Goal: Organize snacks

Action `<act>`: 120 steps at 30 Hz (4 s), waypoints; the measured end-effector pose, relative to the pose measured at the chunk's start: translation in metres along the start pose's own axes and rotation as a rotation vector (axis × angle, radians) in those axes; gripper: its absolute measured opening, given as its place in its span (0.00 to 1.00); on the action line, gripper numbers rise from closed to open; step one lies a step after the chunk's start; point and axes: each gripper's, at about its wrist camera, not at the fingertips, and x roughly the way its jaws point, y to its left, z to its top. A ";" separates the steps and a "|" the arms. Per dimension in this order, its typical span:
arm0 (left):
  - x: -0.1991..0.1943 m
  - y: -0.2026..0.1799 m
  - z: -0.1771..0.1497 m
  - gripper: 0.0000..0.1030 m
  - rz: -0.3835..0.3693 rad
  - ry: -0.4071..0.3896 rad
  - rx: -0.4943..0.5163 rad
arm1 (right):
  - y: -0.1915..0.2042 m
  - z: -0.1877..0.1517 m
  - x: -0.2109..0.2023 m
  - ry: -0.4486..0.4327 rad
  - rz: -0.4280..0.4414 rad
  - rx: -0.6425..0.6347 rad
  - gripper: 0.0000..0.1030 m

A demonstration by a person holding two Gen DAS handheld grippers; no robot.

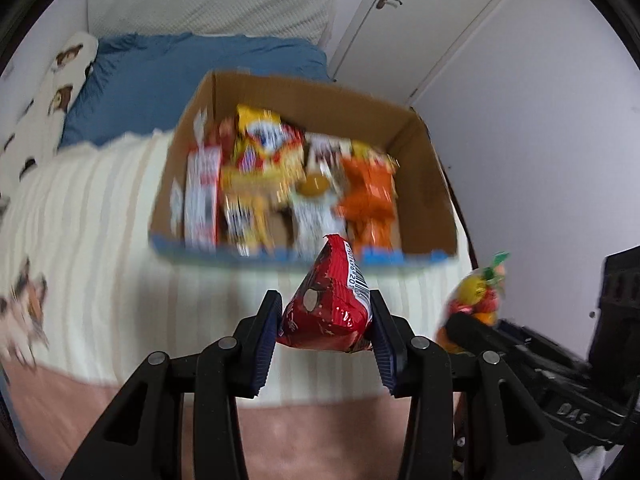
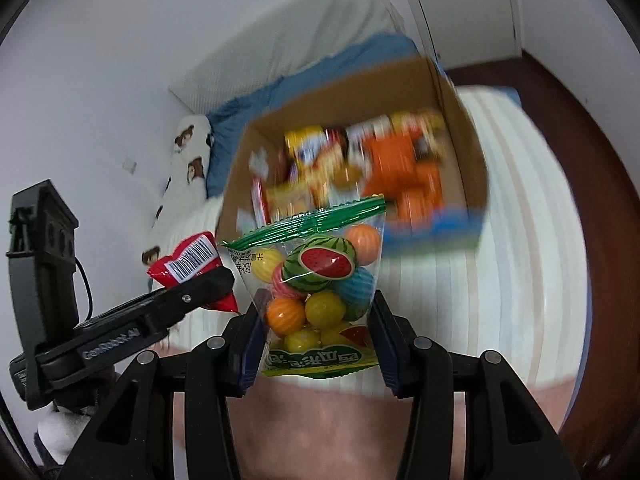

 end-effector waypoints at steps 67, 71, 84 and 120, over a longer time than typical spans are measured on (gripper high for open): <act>0.049 0.012 0.108 0.91 0.247 -0.055 0.078 | -0.017 0.141 0.103 -0.011 -0.327 -0.094 0.99; 0.017 -0.001 0.079 0.91 0.246 -0.127 0.095 | -0.005 0.113 0.065 -0.080 -0.317 -0.124 0.99; -0.079 -0.030 -0.026 0.91 0.249 -0.291 0.123 | 0.036 0.011 -0.050 -0.246 -0.281 -0.212 1.00; -0.152 -0.052 -0.107 1.00 0.323 -0.443 0.138 | 0.059 -0.075 -0.162 -0.417 -0.312 -0.239 1.00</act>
